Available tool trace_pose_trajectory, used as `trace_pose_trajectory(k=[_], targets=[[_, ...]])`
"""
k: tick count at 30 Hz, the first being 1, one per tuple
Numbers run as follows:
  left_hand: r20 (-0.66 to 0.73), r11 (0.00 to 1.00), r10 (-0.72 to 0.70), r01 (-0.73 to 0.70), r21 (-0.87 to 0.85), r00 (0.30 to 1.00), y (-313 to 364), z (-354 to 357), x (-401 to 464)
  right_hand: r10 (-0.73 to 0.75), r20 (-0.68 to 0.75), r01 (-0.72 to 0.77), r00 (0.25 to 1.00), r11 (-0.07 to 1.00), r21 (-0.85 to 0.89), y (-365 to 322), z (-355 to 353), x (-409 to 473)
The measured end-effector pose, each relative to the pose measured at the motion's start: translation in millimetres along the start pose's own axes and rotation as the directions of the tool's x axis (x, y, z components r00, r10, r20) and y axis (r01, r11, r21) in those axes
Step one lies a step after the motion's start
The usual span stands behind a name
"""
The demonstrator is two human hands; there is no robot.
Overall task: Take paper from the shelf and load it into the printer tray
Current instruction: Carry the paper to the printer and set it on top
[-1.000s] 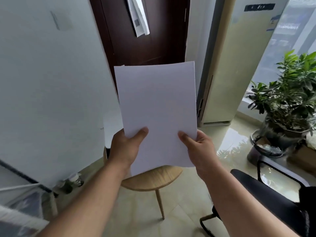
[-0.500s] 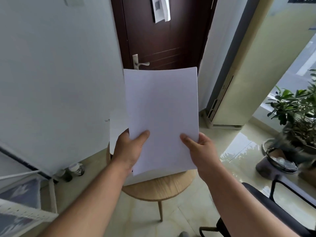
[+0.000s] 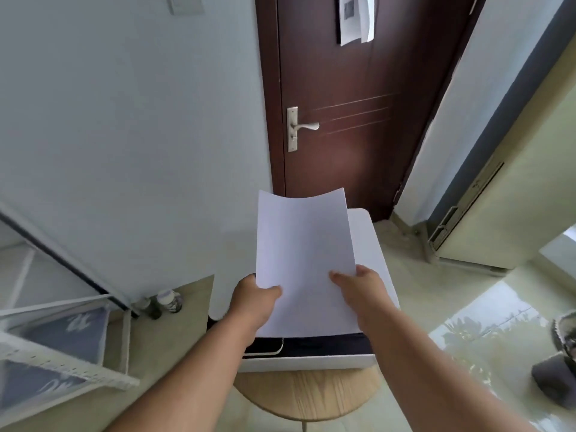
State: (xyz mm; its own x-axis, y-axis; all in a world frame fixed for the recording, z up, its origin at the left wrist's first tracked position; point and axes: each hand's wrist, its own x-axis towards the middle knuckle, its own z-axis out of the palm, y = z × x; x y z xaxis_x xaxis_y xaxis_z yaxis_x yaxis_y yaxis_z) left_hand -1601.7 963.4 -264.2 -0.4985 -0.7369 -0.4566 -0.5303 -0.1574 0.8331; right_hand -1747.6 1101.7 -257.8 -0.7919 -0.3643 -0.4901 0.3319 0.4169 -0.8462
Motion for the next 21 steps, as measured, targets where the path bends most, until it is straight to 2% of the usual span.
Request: trace_pose_trajectory(k=[7,17,21], targets=[[-0.022,0.986,-0.106,0.108,0.129,0.994,0.1,-12.5,41.6,0.052,0.054,-0.042,0.997,0.985,-0.169,-11.7,23.6,34.3],[-0.044,0.978,-0.097,0.103,0.180,0.994,-6.4,-16.3,59.1,0.068,-0.005,-0.066,0.998,0.950,-0.306,2.9,23.5,46.3],[-0.099,0.947,-0.086,0.112,0.301,0.991,-11.8,-16.3,57.6,0.031,-0.039,-0.043,0.999,0.935,-0.353,5.1,18.2,42.6]])
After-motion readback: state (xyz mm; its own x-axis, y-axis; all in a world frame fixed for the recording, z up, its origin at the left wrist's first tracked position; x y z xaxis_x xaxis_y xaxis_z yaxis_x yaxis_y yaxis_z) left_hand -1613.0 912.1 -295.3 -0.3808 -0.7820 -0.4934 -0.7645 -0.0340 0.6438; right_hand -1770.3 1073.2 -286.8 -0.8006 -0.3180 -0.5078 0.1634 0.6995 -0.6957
